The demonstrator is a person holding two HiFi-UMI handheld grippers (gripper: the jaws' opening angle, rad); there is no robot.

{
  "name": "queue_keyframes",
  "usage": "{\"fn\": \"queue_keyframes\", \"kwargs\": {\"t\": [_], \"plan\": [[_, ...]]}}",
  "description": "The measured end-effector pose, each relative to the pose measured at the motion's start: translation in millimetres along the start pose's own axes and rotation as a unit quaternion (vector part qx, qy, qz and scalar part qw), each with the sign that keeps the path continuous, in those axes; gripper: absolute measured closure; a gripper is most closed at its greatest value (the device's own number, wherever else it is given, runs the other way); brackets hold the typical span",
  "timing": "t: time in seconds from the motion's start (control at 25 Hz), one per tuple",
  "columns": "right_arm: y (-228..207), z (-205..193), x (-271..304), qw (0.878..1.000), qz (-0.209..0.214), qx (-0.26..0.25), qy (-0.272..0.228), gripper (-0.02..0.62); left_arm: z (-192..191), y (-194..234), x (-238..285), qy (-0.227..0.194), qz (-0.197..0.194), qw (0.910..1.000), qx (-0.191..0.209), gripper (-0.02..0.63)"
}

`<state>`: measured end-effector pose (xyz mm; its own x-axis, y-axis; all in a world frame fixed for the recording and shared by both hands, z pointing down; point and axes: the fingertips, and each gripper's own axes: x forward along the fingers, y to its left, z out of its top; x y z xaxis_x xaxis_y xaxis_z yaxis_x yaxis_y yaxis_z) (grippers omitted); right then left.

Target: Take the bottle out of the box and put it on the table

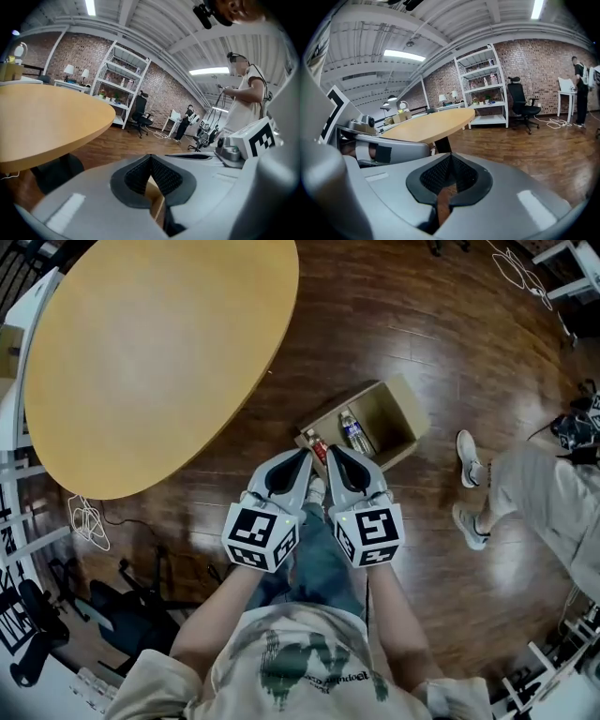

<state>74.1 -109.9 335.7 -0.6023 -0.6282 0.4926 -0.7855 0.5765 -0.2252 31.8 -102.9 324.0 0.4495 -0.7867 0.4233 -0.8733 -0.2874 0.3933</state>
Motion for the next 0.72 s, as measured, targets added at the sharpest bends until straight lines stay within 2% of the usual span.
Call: {"fn": "queue_keyframes", "kwargs": {"t": [0.24,0.48,0.72], "plan": [[-27.9,-42.7,22.6,0.999,0.014,0.011,0.044,0.572,-30.5,7.8,27.3,0.02,0.01,0.9996,-0.019,0.606],[-69.6,-122.5,78.0,0.996,0.011,0.019,0.089,0.546,-100.9,42.5,73.9,0.055,0.015,0.9976,-0.039,0.606],[-113.1,-208.7,135.1,0.992,-0.009,0.052,0.117,0.535,-174.7,83.8,125.6,0.089,0.014,0.9946,-0.051,0.606]]}}
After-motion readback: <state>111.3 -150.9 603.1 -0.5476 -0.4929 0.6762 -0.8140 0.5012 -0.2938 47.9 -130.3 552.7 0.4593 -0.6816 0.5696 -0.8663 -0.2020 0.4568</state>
